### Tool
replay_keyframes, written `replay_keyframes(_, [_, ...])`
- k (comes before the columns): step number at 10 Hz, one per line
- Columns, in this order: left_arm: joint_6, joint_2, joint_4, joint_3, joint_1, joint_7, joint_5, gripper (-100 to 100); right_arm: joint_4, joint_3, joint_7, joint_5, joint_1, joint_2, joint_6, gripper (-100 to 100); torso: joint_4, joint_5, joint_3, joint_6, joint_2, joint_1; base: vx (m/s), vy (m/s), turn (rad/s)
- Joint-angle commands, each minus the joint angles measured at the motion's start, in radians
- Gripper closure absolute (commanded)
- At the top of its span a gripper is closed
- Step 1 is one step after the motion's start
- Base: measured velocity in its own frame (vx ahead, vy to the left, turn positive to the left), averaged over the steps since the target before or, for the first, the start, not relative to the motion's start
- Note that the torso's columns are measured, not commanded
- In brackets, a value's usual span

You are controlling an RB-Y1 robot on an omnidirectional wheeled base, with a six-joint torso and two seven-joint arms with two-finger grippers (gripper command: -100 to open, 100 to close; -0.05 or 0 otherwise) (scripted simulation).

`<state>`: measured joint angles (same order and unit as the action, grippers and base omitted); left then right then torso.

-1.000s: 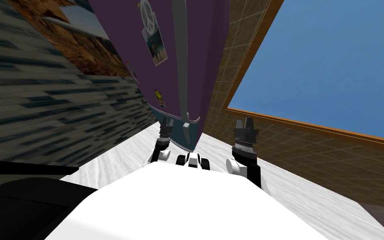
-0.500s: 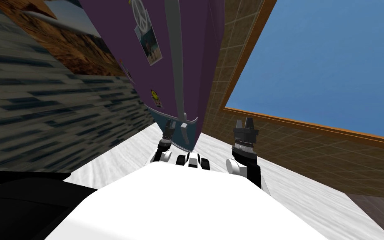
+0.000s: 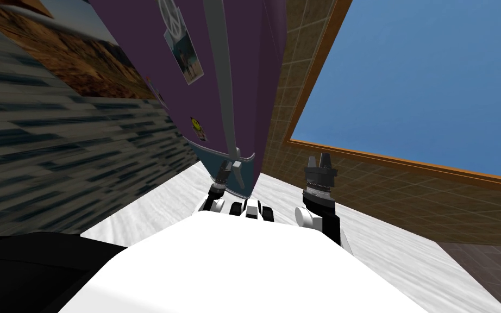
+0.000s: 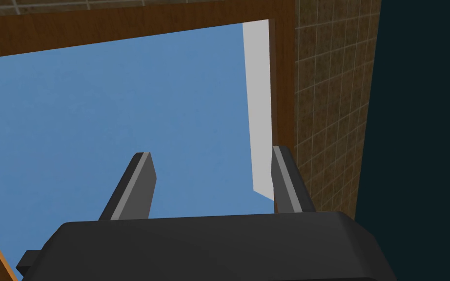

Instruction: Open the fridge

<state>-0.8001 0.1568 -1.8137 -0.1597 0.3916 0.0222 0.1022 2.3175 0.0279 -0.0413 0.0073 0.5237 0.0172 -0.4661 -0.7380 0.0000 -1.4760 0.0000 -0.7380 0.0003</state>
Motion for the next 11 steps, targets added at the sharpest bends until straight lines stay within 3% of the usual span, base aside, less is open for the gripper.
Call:
replay_keyframes(1, [-0.021, 0.017, 0.055, -0.016, -0.012, -0.006, 0.013, -100, 0.0, 0.0, 0.0, 0.0, 0.0, 0.0, 0.0, 0, 0.0, 0.0, 0.0, 0.0, 0.0, 0.0, 0.014, -0.013, -0.053])
replay_keyframes(6, [0.064, 0.029, -0.046, 0.0, -0.016, 0.013, 0.005, -100, 0.0, 0.0, 0.0, 0.0, 0.0, 0.0, 0.0, 0, 0.0, 0.0, -0.001, 0.0, 0.001, -0.001, 0.025, -0.013, 0.007])
replay_keyframes(7, [0.048, 0.026, -0.027, -0.001, -0.016, 0.009, 0.005, -100, 0.0, 0.0, 0.0, 0.0, 0.0, 0.0, 0.0, 0, 0.0, -0.001, -0.002, 0.002, 0.003, -0.002, 0.005, -0.009, 0.017])
replay_keyframes(8, [0.02, 0.022, -0.003, -0.004, -0.014, 0.004, 0.006, 100, 0.0, 0.0, 0.0, 0.0, 0.0, 0.0, 0.0, 0, 0.0, 0.0, -0.002, 0.002, 0.003, -0.001, -0.019, 0.013, -0.029])
replay_keyframes(10, [-0.015, 0.017, 0.031, -0.007, -0.012, -0.003, 0.008, 100, 0.0, 0.0, 0.0, 0.0, 0.0, 0.0, 0.0, 0, 0.0, 0.0, 0.0, 0.0, 0.0, 0.0, -0.035, 0.021, -0.011])
replay_keyframes(11, [-0.002, 0.019, 0.023, -0.005, -0.013, 0.0, 0.007, 100, 0.0, 0.0, 0.0, 0.0, 0.0, 0.0, 0.0, 0, -0.001, 0.0, 0.001, 0.0, -0.001, -0.001, -0.019, 0.008, 0.001])
